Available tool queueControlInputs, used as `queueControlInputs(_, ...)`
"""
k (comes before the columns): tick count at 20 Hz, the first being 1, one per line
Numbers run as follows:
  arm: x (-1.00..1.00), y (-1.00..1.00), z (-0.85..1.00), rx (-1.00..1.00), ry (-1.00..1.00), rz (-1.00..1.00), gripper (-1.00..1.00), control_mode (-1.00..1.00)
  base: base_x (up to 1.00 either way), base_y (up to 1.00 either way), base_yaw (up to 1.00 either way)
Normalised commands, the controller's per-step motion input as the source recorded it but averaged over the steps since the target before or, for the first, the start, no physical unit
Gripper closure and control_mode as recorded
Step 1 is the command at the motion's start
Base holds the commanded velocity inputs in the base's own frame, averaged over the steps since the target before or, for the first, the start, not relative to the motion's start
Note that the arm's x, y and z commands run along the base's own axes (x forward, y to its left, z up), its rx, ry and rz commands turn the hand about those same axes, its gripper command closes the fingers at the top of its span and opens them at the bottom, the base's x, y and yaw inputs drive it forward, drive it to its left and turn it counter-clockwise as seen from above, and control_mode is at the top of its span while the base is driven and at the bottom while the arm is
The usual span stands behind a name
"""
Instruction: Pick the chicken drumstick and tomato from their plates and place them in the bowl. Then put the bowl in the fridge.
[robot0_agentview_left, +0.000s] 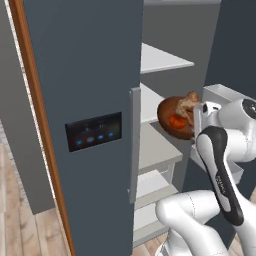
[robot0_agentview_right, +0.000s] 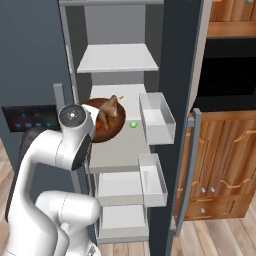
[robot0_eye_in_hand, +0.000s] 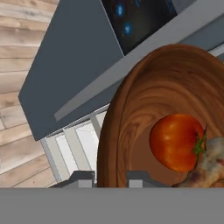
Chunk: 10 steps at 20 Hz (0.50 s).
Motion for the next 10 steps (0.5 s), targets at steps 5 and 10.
queueControlInputs(5,0.22,0.0,0.11,0.0,-0.02,-0.06,1.0,-1.0,0.0,0.0,0.0)
queueControlInputs(10,0.36,0.0,0.03,0.01,0.01,-0.07,1.0,-1.0,0.0,0.0,0.0)
